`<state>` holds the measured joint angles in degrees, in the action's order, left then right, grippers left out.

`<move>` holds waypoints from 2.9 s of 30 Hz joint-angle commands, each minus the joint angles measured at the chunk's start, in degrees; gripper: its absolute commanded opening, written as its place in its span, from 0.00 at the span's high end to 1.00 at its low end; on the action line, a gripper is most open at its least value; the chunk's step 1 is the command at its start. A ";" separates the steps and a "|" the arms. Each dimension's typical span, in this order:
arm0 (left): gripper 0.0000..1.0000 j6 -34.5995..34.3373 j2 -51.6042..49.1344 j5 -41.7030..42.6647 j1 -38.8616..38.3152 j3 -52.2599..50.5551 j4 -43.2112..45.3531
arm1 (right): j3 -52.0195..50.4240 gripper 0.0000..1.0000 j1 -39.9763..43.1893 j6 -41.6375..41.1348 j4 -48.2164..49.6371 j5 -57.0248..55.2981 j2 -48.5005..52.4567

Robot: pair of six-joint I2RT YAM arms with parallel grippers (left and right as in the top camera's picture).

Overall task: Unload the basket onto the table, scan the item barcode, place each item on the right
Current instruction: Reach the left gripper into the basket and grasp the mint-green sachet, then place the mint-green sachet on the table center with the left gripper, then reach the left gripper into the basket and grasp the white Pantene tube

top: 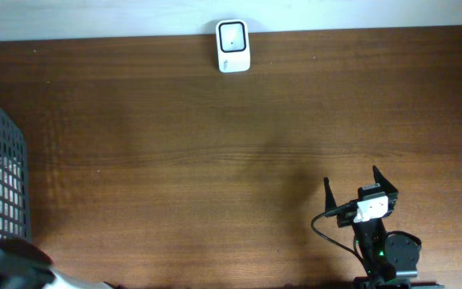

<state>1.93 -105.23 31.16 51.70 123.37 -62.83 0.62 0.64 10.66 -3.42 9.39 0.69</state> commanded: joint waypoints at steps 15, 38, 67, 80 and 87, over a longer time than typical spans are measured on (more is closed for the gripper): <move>1.00 -8.94 12.33 -5.22 -49.79 -47.30 15.37 | -0.31 0.01 -0.37 -0.39 -0.26 0.52 -0.33; 0.13 -32.30 12.35 -23.52 -73.66 -71.93 59.82 | -0.31 0.02 -0.37 -0.39 -0.26 0.52 -0.33; 0.08 -7.72 12.33 -22.05 -23.41 -2.47 -3.41 | -0.31 0.02 -0.37 -0.39 -0.26 0.52 -0.33; 0.01 -14.08 10.21 -26.64 9.90 -21.73 -0.28 | -0.31 0.02 -0.37 -0.42 -0.26 0.52 -0.33; 0.01 -4.81 4.81 -26.51 11.74 -26.80 3.04 | -0.31 0.02 -0.37 -0.39 -0.26 0.52 -0.33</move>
<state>-6.35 -98.35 4.89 63.24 97.06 -60.12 0.62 0.64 10.66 -3.42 9.39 0.69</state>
